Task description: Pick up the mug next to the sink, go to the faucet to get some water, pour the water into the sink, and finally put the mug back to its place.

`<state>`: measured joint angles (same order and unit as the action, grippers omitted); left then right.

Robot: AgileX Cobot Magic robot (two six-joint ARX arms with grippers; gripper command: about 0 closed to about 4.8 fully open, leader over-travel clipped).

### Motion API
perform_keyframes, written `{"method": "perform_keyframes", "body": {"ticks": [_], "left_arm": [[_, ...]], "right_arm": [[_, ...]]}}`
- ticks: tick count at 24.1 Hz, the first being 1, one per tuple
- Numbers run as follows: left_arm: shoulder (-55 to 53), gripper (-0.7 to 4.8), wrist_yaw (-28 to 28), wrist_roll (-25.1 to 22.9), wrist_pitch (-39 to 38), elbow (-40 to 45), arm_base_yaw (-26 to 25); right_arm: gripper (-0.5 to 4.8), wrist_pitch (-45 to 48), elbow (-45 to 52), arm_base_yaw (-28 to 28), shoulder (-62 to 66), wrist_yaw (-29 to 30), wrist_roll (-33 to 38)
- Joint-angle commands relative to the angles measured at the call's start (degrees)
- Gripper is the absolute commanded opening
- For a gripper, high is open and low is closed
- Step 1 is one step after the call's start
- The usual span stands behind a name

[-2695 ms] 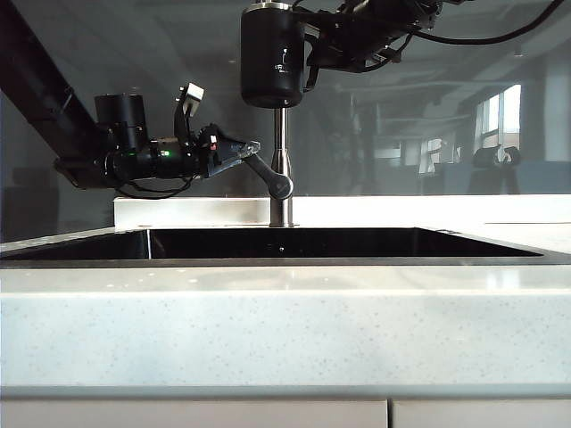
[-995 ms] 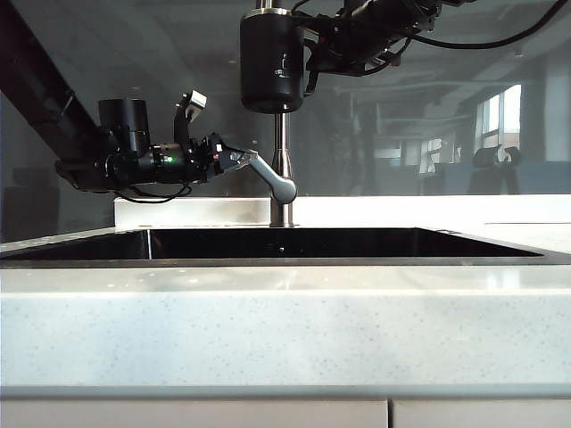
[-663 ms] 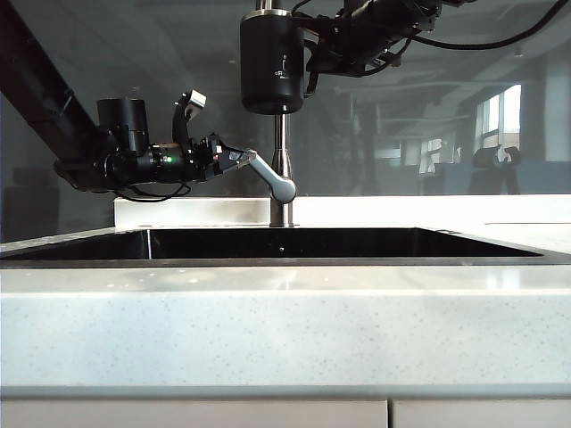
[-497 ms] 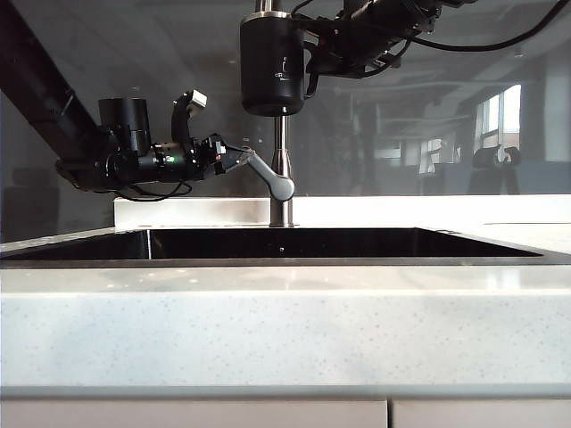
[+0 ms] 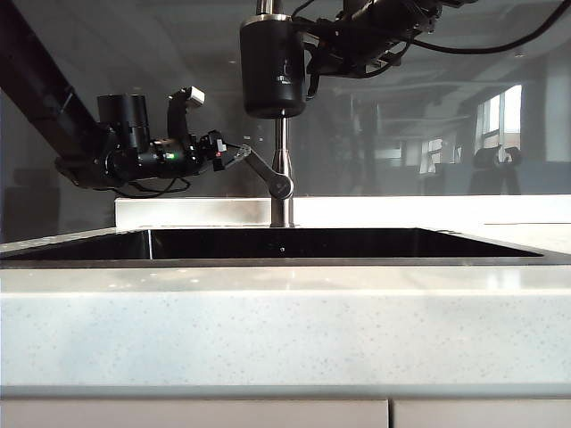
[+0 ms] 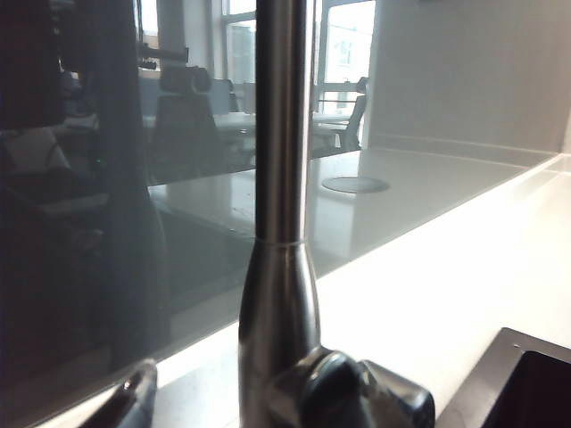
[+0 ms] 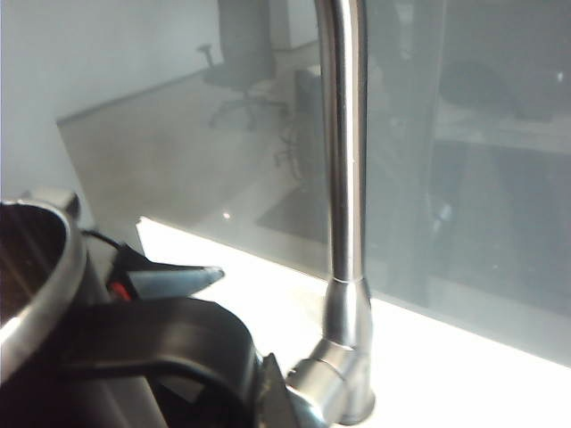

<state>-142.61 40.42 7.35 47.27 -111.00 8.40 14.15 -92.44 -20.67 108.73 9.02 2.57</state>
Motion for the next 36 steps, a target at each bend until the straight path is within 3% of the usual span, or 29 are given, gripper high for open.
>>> {"method": "perform_keyframes", "body": {"ticks": [1,3,5,8,10,17,20,27,36], "left_arm": [[0.4,2.74,6.7,2.8,1.7,-0.3,-0.9],[0.4,2.74,7.5,2.8,1.6,-0.3,-0.9],[0.4,2.74,7.4,2.8,1.6,-0.2,-1.0],[0.4,2.74,7.1,2.7,1.6,-0.2,-1.3],[0.4,2.74,6.9,2.7,1.7,-0.2,-1.3],[0.4,2.74,6.8,2.7,1.6,-0.2,-1.3],[0.4,2.74,6.8,2.7,1.6,-0.2,-1.2],[0.4,2.74,6.8,2.7,1.6,-0.3,-1.2],[0.4,2.74,6.8,2.7,1.6,-0.3,-1.2]], "right_arm": [[-0.03,1.0,-0.7,1.4,-1.4,-0.4,-3.6],[-0.03,0.6,-0.7,2.2,-1.8,-0.6,-6.0],[-0.03,-0.6,-0.7,3.5,-2.6,-1.5,-13.1],[-0.03,-3.1,-0.6,3.8,-4.1,-8.1,-29.6],[-0.03,-3.6,-0.6,3.5,-4.8,-9.2,-40.0],[-0.03,-3.2,-0.6,1.7,-5.2,-16.7,-61.0],[-0.03,-2.4,-0.6,0.3,-5.2,-20.1,-75.6],[-0.03,5.9,-0.6,-2.3,-5.6,-22.4,-95.8],[-0.03,5.8,-0.6,-2.6,-6.0,-21.9,-109.0]]}}
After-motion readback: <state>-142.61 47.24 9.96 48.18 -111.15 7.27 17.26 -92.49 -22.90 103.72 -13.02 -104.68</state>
